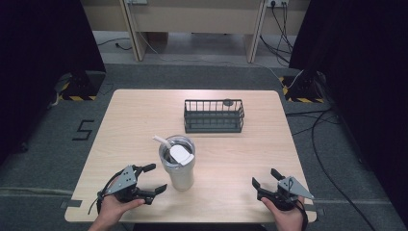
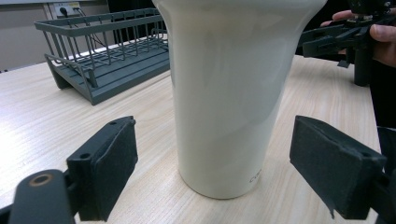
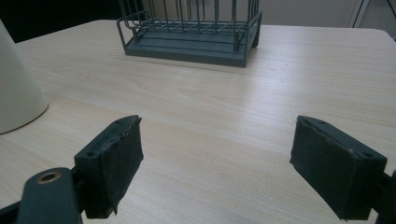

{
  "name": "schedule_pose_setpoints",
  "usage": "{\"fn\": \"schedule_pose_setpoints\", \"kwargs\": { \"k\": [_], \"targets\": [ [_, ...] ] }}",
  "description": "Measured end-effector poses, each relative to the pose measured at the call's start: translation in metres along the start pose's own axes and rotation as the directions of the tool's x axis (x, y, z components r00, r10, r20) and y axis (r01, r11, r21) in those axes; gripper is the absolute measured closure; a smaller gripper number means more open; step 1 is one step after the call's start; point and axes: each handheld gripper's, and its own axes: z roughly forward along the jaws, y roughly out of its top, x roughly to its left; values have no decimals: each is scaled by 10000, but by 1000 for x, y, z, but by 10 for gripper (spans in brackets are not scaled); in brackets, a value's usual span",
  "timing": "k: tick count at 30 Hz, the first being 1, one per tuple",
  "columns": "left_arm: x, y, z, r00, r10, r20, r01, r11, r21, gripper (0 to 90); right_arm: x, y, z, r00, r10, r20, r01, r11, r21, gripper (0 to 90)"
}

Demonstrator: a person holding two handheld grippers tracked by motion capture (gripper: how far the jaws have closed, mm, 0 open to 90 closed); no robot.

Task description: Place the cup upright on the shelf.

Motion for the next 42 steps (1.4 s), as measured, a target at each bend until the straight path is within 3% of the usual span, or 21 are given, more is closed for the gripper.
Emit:
{"fn": "schedule_pose_setpoints", "kwargs": {
  "k": [10, 23, 42],
  "targets": [
    [-3, 4, 4, 10000, -48, 74, 49, 9999, -140, 144, -1, 0, 0, 10000, 61, 32, -61, 10000, 14, 159],
    [-9, 18, 22, 9992, 91, 399, -80, 9995, -290, 144, 0, 1, 1, 10000, -5, 34, 4, 9999, 121, 160],
    [-5, 28, 53, 9978, -155, 649, 182, 9990, -408, 93, 1, 1, 2, 10000, -46, -25, 46, 9998, 180, 160]
  ]
}}
